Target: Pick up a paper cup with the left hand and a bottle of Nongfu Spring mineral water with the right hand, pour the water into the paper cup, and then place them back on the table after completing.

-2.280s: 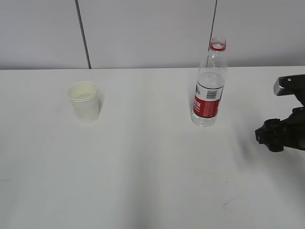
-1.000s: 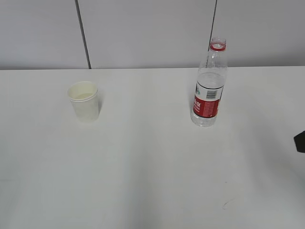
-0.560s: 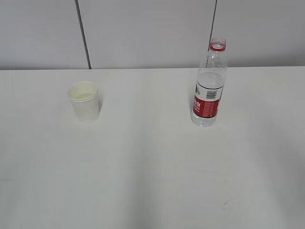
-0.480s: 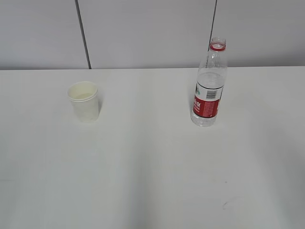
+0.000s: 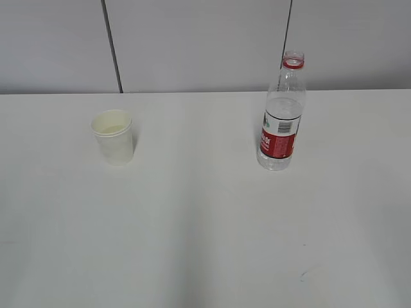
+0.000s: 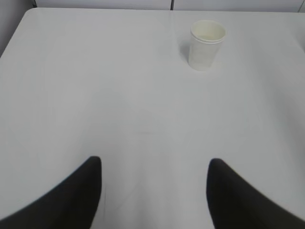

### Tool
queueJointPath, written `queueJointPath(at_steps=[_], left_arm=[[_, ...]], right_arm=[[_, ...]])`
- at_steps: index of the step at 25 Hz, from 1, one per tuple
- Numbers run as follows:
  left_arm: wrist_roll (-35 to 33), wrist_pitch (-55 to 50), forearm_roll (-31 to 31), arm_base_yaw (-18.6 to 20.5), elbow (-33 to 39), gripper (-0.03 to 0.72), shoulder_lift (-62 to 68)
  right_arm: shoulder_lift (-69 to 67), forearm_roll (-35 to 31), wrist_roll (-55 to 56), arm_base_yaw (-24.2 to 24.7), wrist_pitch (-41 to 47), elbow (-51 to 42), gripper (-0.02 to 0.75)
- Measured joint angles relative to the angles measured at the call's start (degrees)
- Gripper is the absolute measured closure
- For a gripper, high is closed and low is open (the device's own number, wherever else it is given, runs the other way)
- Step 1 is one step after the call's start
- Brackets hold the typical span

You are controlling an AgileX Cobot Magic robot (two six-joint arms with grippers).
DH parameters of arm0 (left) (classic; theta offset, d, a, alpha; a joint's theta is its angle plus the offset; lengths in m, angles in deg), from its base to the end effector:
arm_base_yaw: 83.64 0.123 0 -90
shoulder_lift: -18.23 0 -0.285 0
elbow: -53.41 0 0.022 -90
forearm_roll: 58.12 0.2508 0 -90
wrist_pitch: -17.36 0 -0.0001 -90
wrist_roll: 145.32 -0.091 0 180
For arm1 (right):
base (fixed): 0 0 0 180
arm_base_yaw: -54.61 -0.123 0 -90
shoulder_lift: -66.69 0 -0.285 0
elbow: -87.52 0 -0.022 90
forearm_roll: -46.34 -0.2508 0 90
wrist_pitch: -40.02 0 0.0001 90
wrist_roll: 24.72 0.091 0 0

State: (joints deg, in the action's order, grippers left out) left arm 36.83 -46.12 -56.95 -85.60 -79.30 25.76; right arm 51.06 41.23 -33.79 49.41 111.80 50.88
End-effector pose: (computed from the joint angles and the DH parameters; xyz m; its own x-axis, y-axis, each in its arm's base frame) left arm -0.0101 0.0020 0.2796 -0.4741 -0.0122 -0.8804 0.0047 0.9999 -0.0164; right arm -0.0151 0.0064 0.3199 -0.5311 -0.1784 -0.8283 -0.2312 0.9710 -0.0609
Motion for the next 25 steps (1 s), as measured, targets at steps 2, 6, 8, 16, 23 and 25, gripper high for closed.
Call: queueJointPath(at_steps=[2, 6, 8, 16, 23, 25], left_arm=[[0.0, 0.0, 0.0, 0.0, 0.0, 0.251, 0.0], [0.0, 0.0, 0.0, 0.0, 0.02, 0.251, 0.0], [0.0, 0.05, -0.08, 0.0, 0.07, 0.251, 0.0], [0.0, 0.05, -0.08, 0.0, 0.07, 0.251, 0.0], [0.0, 0.05, -0.08, 0.0, 0.07, 0.251, 0.0], [0.0, 0.05, -0.08, 0.0, 0.07, 0.251, 0.0]], right_arm=[[3.86, 0.0, 0.0, 0.0, 0.27, -1.02, 0.224], [8.73, 0.0, -0.03, 0.0, 1.04, -3.14, 0.224], [8.96, 0.2, -0.03, 0.0, 1.19, -3.63, 0.224], [9.04, 0.59, -0.03, 0.0, -3.06, -9.37, 0.224], [9.04, 0.49, -0.03, 0.0, -5.01, -12.33, 0.224], [9.04, 0.96, -0.03, 0.0, -5.14, -12.33, 0.224]])
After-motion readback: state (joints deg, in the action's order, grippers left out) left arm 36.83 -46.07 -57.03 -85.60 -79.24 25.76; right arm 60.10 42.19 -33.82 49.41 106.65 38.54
